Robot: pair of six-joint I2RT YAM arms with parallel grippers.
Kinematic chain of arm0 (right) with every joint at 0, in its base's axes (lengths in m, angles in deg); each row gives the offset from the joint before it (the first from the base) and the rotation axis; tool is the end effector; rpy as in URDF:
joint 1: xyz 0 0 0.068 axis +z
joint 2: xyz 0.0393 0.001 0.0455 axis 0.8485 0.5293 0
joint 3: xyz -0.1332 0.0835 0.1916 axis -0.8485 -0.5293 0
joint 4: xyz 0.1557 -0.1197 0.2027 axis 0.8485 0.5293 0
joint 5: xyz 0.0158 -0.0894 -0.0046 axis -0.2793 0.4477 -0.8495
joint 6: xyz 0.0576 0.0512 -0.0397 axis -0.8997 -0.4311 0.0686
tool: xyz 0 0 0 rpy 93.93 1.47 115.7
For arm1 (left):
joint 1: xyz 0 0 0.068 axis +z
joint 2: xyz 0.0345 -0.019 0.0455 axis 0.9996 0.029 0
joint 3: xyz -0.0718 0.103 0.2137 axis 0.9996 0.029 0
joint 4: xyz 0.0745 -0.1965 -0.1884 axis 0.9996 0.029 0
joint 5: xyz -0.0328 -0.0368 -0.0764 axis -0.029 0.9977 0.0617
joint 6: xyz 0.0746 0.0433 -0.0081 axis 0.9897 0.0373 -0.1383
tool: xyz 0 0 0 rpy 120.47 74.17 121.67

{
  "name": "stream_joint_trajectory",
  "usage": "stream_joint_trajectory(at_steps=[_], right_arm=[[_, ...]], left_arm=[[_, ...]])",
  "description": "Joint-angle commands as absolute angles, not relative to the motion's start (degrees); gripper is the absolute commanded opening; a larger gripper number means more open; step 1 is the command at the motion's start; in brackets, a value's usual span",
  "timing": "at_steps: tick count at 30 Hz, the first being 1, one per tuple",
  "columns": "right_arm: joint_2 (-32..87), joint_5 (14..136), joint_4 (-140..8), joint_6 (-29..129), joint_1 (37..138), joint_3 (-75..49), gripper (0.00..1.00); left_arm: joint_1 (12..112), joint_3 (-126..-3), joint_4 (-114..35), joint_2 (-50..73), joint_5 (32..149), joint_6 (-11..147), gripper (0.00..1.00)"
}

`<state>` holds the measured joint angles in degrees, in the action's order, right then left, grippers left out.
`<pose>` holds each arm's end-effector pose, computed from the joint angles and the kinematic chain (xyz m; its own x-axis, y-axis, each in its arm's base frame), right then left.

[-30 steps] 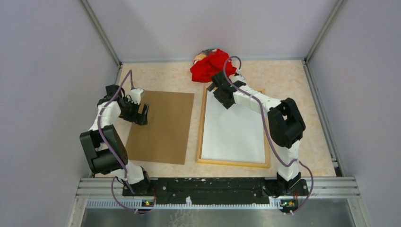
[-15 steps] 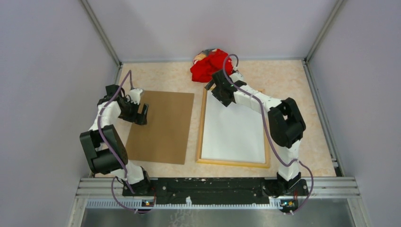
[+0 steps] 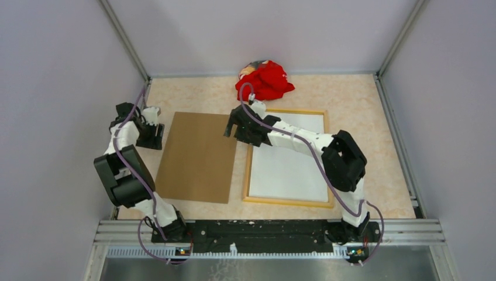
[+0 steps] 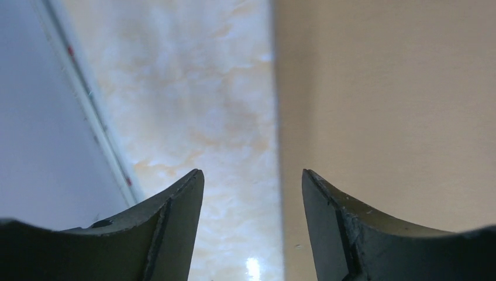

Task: Put the photo into the frame
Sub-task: Turn over the photo from the photo frame.

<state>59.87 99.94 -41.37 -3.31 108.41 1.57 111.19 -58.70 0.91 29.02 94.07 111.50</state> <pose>0.3244 0.3556 0.1713 -0.7669 0.3722 -0.5228 0.1137 0.8805 0.4601 0.3389 0.1256 0.1512 -0.8659 0.1921 -0.4619 0.1839 0.9809 0.0632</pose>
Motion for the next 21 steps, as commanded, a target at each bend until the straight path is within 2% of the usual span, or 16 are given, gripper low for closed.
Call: stream_joint_trajectory(at_steps=[1,7,10,16,19,21], right_arm=[[61.5,97.5,-41.0,2.1,112.9,7.3,0.98],[65.7,92.0,-41.7,4.0,115.5,7.7,0.97],[66.7,90.9,-41.6,2.6,116.0,6.9,0.95],[67.3,93.8,-39.5,1.7,116.6,7.2,0.95],[68.6,94.0,-38.4,1.7,116.4,8.6,0.96],[70.0,93.4,-38.2,1.4,116.0,9.3,0.96]], left_arm=[[116.2,-59.7,-2.2,31.3,91.8,113.0,0.69],[120.0,-57.0,-6.6,34.8,91.2,114.1,0.64],[120.3,-55.9,-8.2,35.7,90.9,114.7,0.55],[120.3,-55.0,-9.0,37.1,93.1,114.6,0.52],[120.2,-54.2,-10.0,37.9,92.5,114.1,0.46],[120.0,-53.6,-10.0,38.2,92.9,113.6,0.45]])
